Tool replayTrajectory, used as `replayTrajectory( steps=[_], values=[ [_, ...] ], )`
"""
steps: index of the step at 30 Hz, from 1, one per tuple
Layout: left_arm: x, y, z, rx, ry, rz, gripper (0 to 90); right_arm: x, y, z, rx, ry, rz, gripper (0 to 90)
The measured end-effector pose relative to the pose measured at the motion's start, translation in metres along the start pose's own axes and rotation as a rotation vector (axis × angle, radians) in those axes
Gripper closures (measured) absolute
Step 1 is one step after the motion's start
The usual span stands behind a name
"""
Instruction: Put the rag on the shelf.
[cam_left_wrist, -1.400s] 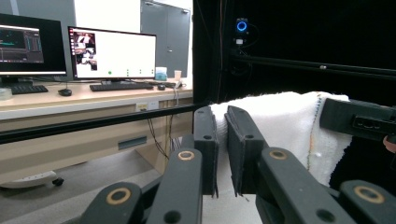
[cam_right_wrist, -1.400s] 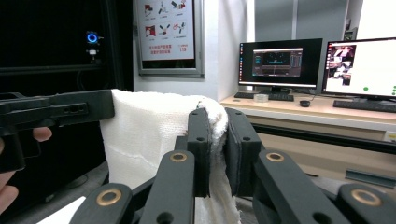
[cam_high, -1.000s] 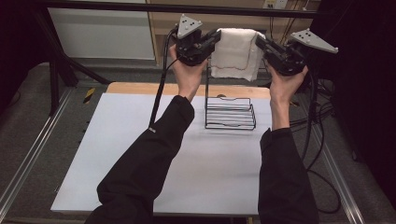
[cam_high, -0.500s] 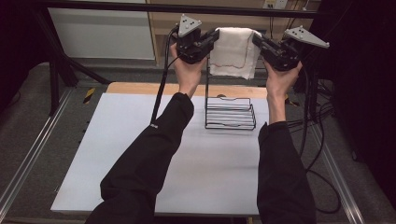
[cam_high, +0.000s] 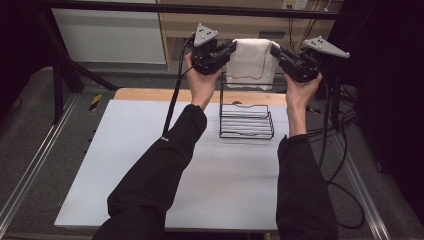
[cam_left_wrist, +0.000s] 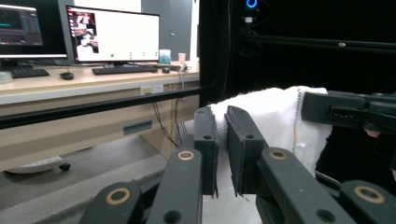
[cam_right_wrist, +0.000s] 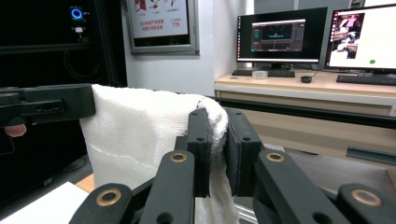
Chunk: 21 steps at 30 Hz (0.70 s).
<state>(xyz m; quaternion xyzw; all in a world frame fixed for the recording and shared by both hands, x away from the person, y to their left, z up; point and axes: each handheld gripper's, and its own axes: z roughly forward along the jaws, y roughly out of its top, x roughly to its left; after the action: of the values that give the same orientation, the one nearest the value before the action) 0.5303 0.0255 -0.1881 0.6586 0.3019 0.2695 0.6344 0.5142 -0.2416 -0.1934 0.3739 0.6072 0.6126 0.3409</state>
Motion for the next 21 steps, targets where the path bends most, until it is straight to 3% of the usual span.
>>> replayTrajectory(
  steps=[12, 21],
  values=[
    [-0.007, -0.022, 0.003, 0.045, -0.041, -0.001, 82.2, -0.004, -0.018, -0.013, 0.033, -0.011, 0.005, 81.3],
    [-0.013, -0.028, -0.001, 0.056, -0.052, 0.01, 82.1, -0.002, -0.028, -0.025, 0.044, -0.009, 0.008, 81.1]
  ],
)
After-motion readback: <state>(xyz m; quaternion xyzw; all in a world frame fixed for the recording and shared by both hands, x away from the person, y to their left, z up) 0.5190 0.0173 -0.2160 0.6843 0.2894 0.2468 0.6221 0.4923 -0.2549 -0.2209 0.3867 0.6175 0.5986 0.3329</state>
